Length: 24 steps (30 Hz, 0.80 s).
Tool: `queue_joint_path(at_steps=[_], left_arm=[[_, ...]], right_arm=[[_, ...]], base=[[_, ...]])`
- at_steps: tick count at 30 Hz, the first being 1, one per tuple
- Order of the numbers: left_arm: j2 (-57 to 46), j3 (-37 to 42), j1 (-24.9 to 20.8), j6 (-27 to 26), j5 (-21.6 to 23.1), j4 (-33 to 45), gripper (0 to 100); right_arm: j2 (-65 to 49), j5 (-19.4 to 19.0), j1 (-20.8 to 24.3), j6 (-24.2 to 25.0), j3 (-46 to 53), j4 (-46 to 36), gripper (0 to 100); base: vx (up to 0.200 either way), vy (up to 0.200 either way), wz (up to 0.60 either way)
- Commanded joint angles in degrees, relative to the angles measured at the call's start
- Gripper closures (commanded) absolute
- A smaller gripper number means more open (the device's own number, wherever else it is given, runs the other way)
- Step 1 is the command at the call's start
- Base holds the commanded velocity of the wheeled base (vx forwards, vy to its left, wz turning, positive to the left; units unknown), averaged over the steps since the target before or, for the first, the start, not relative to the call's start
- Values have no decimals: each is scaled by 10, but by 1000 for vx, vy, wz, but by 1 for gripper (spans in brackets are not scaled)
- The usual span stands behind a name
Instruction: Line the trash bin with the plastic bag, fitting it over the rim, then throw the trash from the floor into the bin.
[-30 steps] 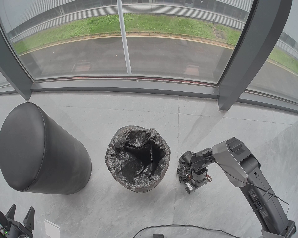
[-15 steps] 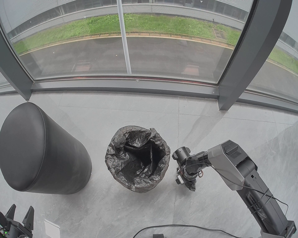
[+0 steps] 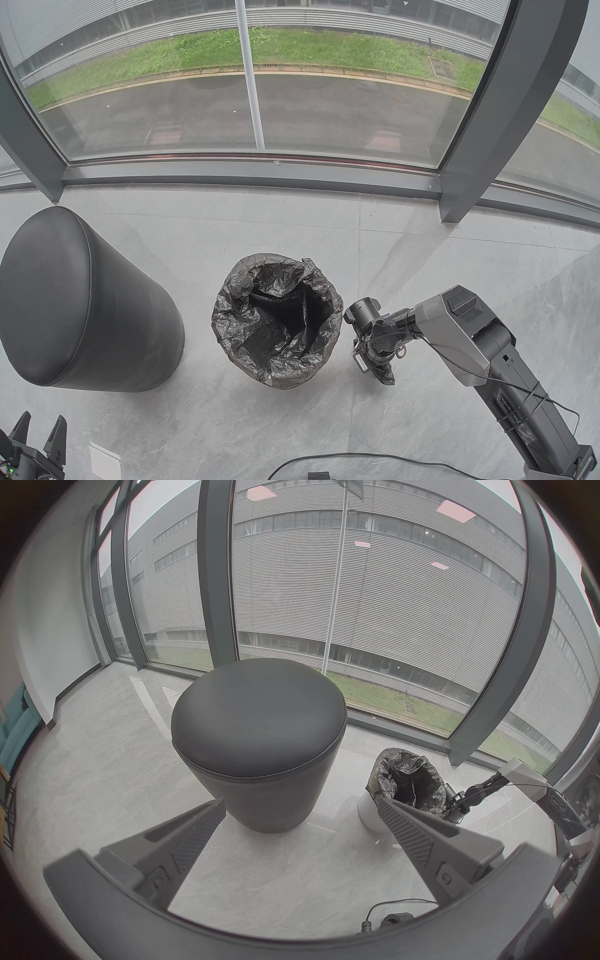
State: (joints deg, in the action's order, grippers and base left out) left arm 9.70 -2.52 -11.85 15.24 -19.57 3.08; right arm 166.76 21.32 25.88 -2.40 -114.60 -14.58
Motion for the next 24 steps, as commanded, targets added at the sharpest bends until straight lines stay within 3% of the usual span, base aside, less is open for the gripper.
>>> queue_joint_path(at_steps=[1,6,15,23,24], left_arm=[[-38,1,0,-6,-2,-3,0],[-37,2,0,-2,-2,-4,0],[-37,6,0,-47,3,-14,0],[-35,11,69,-123,20,-26,0],[-43,16,100,-139,24,-37,0]], right_arm=[[-6,0,0,-6,0,0,100],[-7,0,3,-5,0,1,100],[-42,11,16,-5,0,1,100],[-62,11,28,-1,0,3,100],[-63,12,31,-3,0,3,100]], base=[[0,0,0],[0,0,0],[0,0,0],[0,0,0],[0,0,0]])
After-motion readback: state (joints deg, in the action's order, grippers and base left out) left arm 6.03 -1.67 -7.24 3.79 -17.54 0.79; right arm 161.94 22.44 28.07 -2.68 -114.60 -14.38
